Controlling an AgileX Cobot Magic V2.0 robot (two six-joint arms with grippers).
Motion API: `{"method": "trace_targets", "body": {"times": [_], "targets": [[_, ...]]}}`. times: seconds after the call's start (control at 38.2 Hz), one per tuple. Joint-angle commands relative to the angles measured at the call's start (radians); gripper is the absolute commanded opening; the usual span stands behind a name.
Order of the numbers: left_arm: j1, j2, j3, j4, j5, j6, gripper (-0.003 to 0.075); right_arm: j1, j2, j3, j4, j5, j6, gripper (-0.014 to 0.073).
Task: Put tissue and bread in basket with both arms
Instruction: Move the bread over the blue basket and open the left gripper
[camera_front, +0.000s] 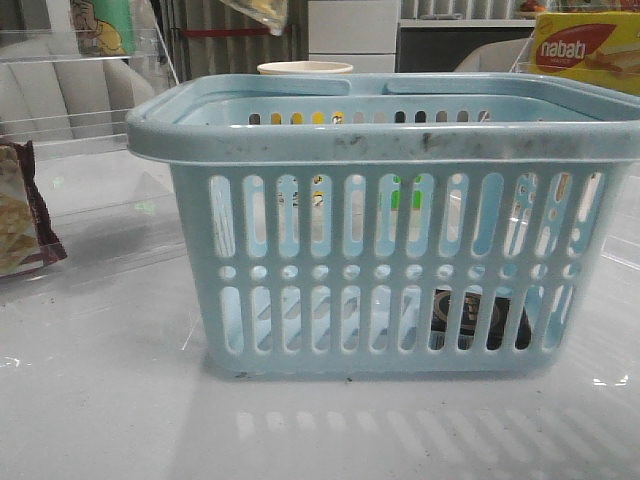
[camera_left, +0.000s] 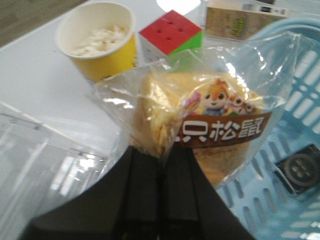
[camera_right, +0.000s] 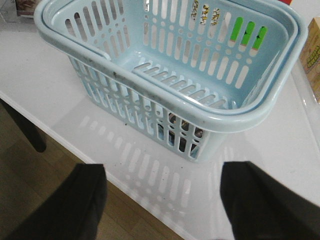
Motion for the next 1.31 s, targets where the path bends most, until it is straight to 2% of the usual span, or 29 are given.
{"method": "trace_targets", "body": {"times": [0.0,0.18,0.24,0.39,0.47,0.6,0.76,0.86,1.02,1.28], "targets": [[-0.061,-0.038,0.014,-0.008,-0.053,0.002,0.0091,0.000,0.003,-0.026,0.005,-0.067,-0.011,0.0580],[-0.107,0.013,0.052,-0.019,-0.072,0.002,0.0113,0.000,0.003,-0.026,0.005,-0.067,-0.011,0.0580],[-0.107,0.029,0.052,-0.035,-0.074,0.002,0.0168,0.000,0.003,-0.026,0.005,-0.067,-0.011,0.0580],[-0.107,0.048,0.052,-0.073,-0.081,0.002,0.0476,0.000,0.003,-0.026,0.005,-0.067,-0.011,0.0580],[-0.107,0.036,0.052,-0.073,-0.076,0.002,0.0559,0.000,0.003,-0.026,0.005,-0.067,-0.011,0.0580],[-0.107,-0.049,0.087,-0.080,-0.049,-0.003,0.0560,0.000,0.003,-0.026,0.005,-0.067,-0.011,0.0580],[-0.107,-0.272,0.279,-0.076,-0.123,-0.011,0.0560,0.000,0.003,-0.026,0.005,-0.067,-0.011,0.0580],[-0.107,-0.396,0.384,-0.041,-0.137,-0.068,0.0560,0.000,0.003,-0.026,0.005,-0.067,-0.011,0.0580],[-0.107,-0.608,0.562,0.131,-0.133,-0.249,0.0560,0.000,0.003,-0.026,0.005,-0.068,-0.011,0.0580],[-0.107,-0.921,0.826,0.112,-0.126,-0.297,0.0560,0.000,0.003,-0.026,0.005,-0.076,-0.011,0.0580]]}}
